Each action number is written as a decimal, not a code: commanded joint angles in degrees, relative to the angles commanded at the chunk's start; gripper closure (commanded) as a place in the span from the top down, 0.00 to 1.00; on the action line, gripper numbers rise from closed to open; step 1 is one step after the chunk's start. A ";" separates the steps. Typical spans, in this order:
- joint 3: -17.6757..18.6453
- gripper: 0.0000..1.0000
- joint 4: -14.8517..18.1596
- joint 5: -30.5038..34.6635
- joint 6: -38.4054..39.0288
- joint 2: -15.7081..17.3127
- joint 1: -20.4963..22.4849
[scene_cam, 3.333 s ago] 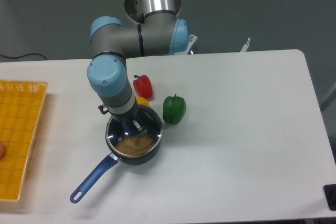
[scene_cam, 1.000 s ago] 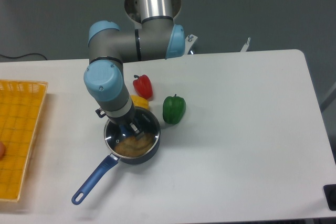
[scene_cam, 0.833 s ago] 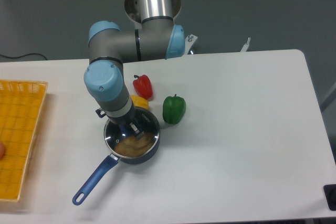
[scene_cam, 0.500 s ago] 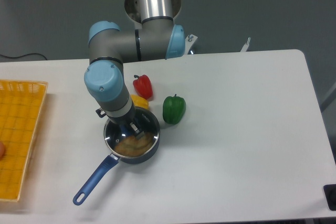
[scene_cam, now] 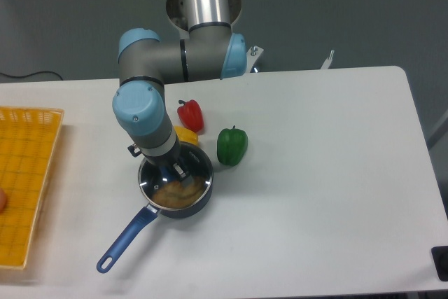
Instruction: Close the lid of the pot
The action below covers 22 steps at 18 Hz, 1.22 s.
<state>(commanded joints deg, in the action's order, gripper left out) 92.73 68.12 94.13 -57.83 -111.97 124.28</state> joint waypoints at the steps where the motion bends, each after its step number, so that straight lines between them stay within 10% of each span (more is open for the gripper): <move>1: 0.00 0.82 0.00 0.00 0.00 -0.09 0.00; 3: -0.09 1.00 0.00 0.09 0.00 0.00 0.17; 17: -2.98 1.00 1.14 -0.09 -0.17 3.34 3.51; 22: -6.33 1.00 6.76 -0.61 -10.24 4.65 11.14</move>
<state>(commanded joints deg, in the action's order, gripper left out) 86.40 74.88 93.52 -68.08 -107.32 135.42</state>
